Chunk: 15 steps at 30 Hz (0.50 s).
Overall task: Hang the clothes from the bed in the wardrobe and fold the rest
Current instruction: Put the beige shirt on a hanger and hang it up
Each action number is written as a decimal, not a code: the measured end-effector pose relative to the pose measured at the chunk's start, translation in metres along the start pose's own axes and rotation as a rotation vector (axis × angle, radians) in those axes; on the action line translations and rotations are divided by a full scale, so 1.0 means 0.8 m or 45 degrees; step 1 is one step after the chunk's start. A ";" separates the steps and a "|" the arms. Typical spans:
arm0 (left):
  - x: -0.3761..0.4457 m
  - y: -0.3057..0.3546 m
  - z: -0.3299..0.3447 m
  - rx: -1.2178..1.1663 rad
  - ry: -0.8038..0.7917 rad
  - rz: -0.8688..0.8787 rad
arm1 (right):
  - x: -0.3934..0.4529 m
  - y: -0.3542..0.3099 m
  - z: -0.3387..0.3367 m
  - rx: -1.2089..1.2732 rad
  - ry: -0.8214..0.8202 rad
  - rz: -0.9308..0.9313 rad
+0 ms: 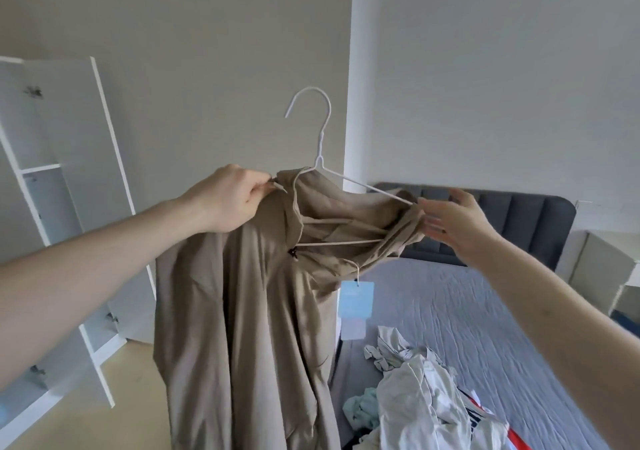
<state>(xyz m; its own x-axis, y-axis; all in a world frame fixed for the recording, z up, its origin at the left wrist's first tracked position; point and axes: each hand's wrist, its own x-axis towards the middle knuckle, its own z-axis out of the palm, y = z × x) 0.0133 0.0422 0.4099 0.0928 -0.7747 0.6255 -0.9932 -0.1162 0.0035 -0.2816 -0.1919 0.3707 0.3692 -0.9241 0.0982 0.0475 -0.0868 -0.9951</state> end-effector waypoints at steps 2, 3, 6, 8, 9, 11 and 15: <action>0.006 0.007 0.001 -0.004 -0.043 -0.056 | -0.050 0.029 0.027 -0.348 0.243 -0.448; 0.009 0.011 0.001 -0.014 -0.053 -0.062 | -0.078 0.049 0.044 -0.376 0.301 -0.686; 0.017 0.023 0.002 -0.024 -0.076 -0.083 | -0.143 0.095 0.105 -0.232 -0.153 -0.616; 0.021 0.030 0.003 -0.034 -0.084 -0.109 | -0.157 0.107 0.142 -0.126 -0.493 -0.116; 0.022 0.033 0.004 -0.046 -0.082 -0.120 | -0.156 0.108 0.155 -0.053 -0.549 0.087; 0.021 0.038 0.006 -0.074 -0.079 -0.137 | -0.146 0.103 0.173 0.165 -0.525 0.328; 0.012 0.041 0.006 -0.130 -0.101 -0.175 | -0.126 0.091 0.181 0.418 -0.409 0.431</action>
<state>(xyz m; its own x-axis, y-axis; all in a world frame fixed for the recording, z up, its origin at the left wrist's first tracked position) -0.0177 0.0279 0.4122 0.2294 -0.8027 0.5504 -0.9723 -0.1637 0.1665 -0.1811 -0.0510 0.2900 0.6753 -0.7163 -0.1756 0.1442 0.3618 -0.9210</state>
